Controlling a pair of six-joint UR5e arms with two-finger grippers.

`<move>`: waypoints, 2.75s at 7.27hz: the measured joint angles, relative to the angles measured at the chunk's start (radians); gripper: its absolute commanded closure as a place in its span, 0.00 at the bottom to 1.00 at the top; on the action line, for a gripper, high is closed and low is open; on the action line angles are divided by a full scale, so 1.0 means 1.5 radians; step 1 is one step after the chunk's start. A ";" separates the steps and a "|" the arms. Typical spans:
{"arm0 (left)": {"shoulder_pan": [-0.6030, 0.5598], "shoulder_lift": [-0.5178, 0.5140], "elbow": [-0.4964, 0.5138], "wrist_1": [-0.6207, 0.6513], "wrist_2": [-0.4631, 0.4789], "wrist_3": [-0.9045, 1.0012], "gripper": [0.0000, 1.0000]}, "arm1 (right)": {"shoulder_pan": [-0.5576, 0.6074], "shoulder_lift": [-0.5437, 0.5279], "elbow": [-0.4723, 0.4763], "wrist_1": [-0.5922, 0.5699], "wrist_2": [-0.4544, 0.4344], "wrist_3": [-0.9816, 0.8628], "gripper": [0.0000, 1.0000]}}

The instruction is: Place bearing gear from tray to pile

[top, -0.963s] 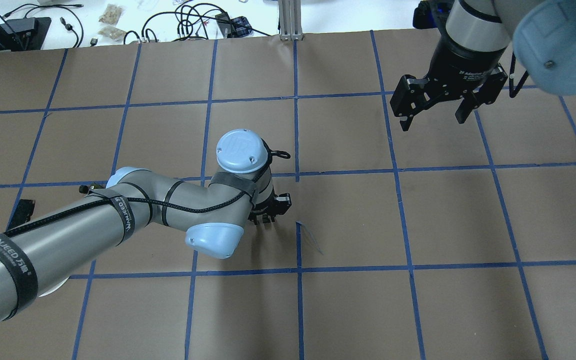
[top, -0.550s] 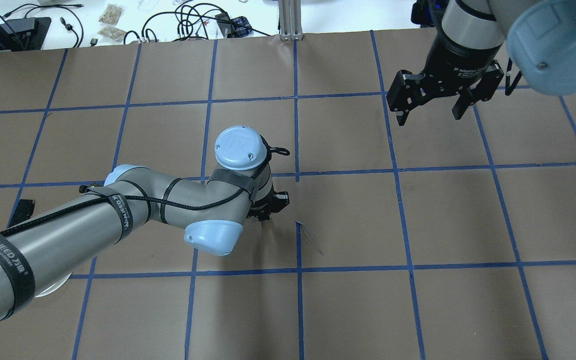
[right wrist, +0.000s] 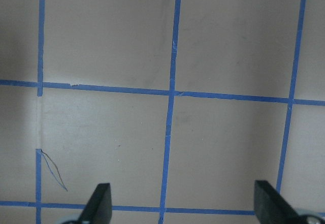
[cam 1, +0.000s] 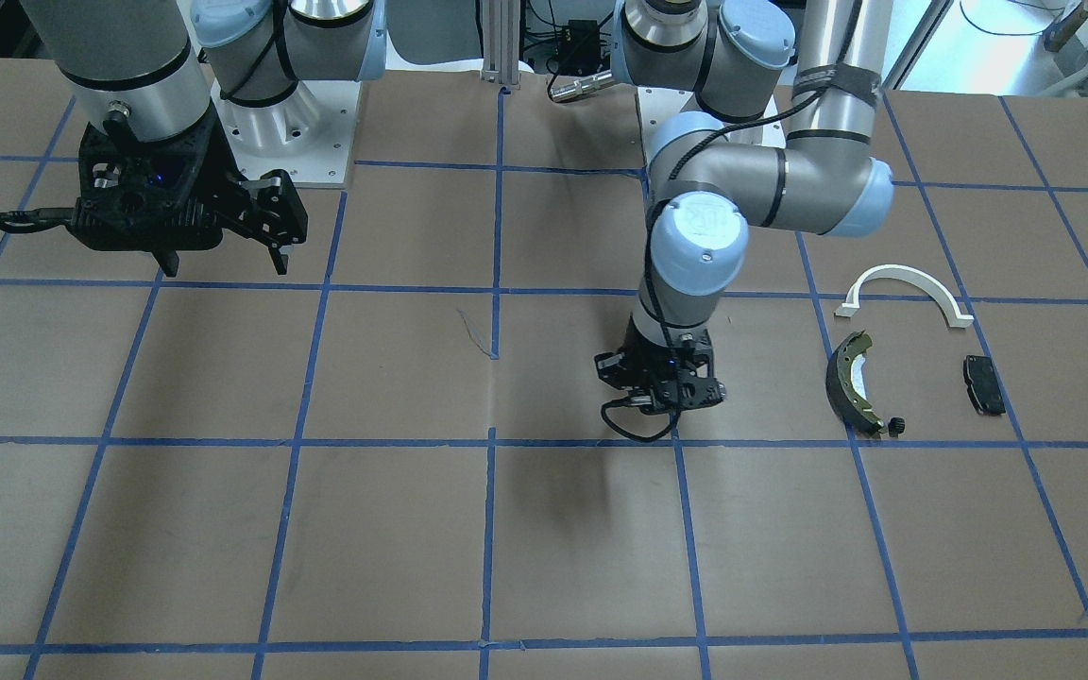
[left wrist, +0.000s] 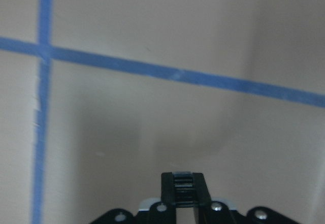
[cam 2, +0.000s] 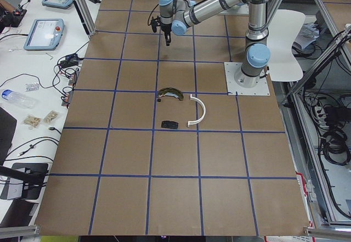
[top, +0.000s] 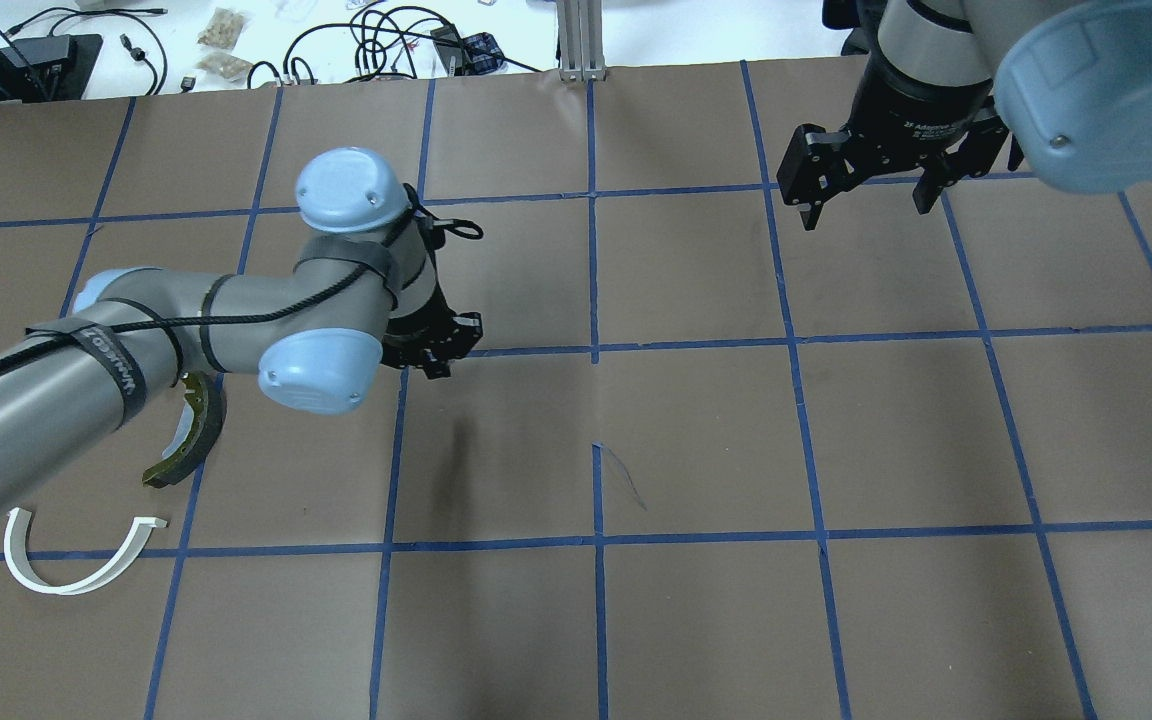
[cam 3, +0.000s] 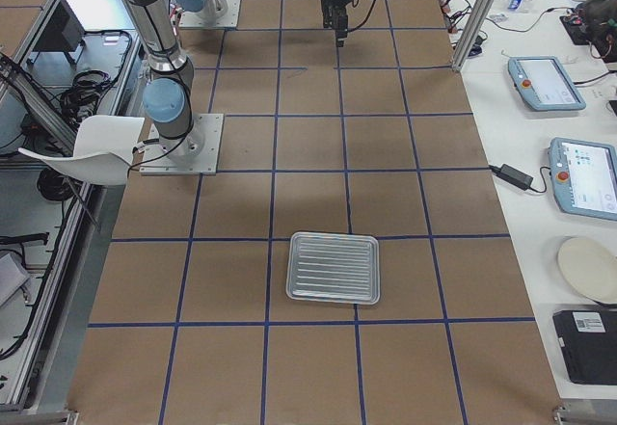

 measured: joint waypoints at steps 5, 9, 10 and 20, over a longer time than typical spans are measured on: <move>0.322 0.003 0.019 -0.015 0.056 0.429 1.00 | 0.003 -0.004 0.005 0.000 0.031 0.048 0.00; 0.420 -0.018 0.030 -0.025 0.054 0.520 0.00 | 0.003 -0.027 0.012 0.009 0.031 0.048 0.00; 0.422 -0.020 0.030 -0.026 0.055 0.522 0.00 | 0.003 -0.028 0.018 0.009 0.029 0.048 0.00; 0.213 0.124 0.240 -0.420 0.030 0.278 0.00 | 0.003 -0.035 0.028 0.010 0.026 0.044 0.00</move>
